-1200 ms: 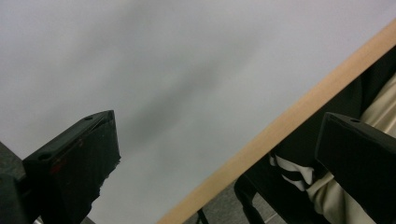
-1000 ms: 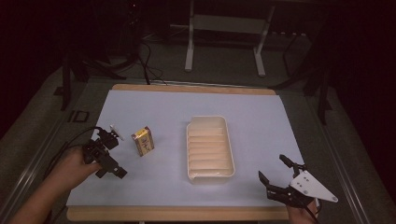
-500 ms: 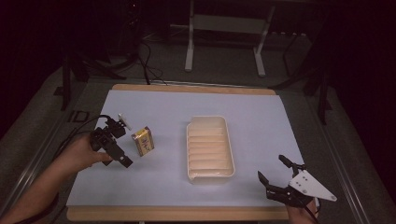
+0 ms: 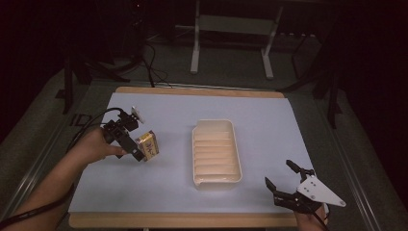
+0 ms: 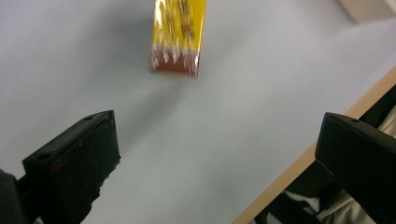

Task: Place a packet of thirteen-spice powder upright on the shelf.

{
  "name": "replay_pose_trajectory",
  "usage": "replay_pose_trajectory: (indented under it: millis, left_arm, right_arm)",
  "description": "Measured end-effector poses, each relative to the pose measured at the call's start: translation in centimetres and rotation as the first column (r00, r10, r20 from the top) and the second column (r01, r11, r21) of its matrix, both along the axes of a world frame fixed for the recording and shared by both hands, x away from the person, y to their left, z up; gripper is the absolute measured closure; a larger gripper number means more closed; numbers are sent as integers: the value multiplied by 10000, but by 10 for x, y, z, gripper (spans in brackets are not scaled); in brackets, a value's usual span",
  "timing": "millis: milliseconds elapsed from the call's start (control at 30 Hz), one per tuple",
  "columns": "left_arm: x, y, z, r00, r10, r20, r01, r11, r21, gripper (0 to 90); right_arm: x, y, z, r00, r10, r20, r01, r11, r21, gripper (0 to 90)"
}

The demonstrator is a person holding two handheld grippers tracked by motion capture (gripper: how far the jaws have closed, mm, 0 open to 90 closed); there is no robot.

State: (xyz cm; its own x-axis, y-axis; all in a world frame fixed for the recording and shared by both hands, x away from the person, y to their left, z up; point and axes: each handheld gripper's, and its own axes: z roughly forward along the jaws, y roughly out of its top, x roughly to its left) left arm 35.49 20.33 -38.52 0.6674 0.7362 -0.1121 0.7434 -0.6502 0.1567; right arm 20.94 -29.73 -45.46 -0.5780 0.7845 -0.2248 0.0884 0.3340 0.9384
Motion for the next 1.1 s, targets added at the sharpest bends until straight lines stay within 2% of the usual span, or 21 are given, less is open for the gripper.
replay_pose_trajectory:
  millis: [300,400,500,567,667,700,767,867,1000,1067,1100]
  left_arm:
    - [19,-10,1,10000,1,-45,-1,9998,177,26]
    - [26,-14,-2,9999,-107,-48,109,9990,441,55]
    - [33,-18,-6,9996,-274,-92,278,9982,527,151]
    - [36,-20,-8,9991,-374,-188,386,9971,649,165]
    - [43,-22,-11,9978,-556,-357,574,9969,529,249]
    - [44,-23,-12,9973,-645,-359,664,9963,548,312]
    - [46,-25,-12,9970,-685,-369,702,9964,470,325]
    - [51,-25,-14,9952,-779,-599,806,9957,447,353]
    - [54,-27,-15,9937,-920,-646,948,9946,432,375]
    - [58,-30,-20,9911,-1094,-758,1146,9911,679,392]
    - [59,-31,-22,9914,-1065,-761,1116,9915,668,393]
  right_arm:
    - [1,-1,-1,9999,85,-75,-84,9999,65,143]
    - [2,-1,-1,9999,112,-92,-111,9999,59,143]
    - [1,-1,-2,9998,137,-106,-137,9999,29,143]
    - [1,-1,-2,9998,139,-108,-139,9999,25,143]
    - [2,-1,-2,9998,155,-140,-155,9999,23,143]
    - [2,-1,-2,9997,180,-181,-180,9998,-1,143]
    - [3,-1,-3,9996,211,-190,-211,9998,10,143]
    - [3,-1,-3,9995,228,-203,-227,9997,28,143]
    - [3,-1,-3,9994,238,-240,-238,9997,17,143]
    - [4,0,-4,9991,270,-321,-270,9996,12,144]
    - [4,-1,-4,9991,265,-330,-264,9996,16,144]
